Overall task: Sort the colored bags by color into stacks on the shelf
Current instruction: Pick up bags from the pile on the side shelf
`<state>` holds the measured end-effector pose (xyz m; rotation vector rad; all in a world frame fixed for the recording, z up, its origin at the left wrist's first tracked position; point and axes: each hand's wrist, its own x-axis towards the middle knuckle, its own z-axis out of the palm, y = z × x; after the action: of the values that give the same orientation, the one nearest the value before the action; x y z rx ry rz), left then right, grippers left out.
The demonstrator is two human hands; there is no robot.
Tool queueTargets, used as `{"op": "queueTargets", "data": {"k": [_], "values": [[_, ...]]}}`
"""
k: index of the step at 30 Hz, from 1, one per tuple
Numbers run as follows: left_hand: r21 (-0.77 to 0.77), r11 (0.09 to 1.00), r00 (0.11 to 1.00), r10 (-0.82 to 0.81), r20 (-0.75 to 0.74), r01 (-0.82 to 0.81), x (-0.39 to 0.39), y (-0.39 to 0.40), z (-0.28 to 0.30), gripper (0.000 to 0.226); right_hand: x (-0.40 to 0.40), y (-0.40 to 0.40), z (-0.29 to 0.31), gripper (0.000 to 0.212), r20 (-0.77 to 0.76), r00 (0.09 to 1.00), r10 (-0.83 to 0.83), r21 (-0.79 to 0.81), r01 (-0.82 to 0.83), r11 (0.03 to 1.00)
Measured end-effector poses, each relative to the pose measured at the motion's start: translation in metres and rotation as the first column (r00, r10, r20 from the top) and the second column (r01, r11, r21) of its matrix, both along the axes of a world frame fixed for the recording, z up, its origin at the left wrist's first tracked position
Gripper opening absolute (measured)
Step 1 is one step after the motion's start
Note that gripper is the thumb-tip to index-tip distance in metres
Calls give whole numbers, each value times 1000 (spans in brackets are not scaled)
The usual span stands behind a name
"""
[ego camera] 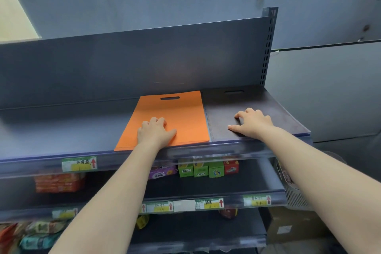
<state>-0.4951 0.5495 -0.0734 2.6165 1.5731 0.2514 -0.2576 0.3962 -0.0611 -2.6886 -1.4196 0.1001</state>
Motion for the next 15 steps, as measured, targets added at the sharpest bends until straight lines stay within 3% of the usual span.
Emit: {"op": "queueTargets", "data": {"k": [4, 6, 10, 15], "values": [[63, 998, 998, -29, 51, 26, 10, -10, 13, 61, 6, -9, 9, 42, -59, 998, 0, 218, 13, 976], [142, 986, 988, -101, 118, 84, 25, -21, 27, 59, 15, -20, 19, 35, 12, 1000, -9, 275, 5, 961], [293, 931, 964, -253, 86, 219, 81, -57, 63, 54, 43, -61, 45, 42, 296, 955, -18, 96, -11, 995], [383, 821, 902, -424, -86, 423, 179, -131, 94, 55, 90, -149, 74, 43, 458, 882, -111, 31, 109, 994]]}}
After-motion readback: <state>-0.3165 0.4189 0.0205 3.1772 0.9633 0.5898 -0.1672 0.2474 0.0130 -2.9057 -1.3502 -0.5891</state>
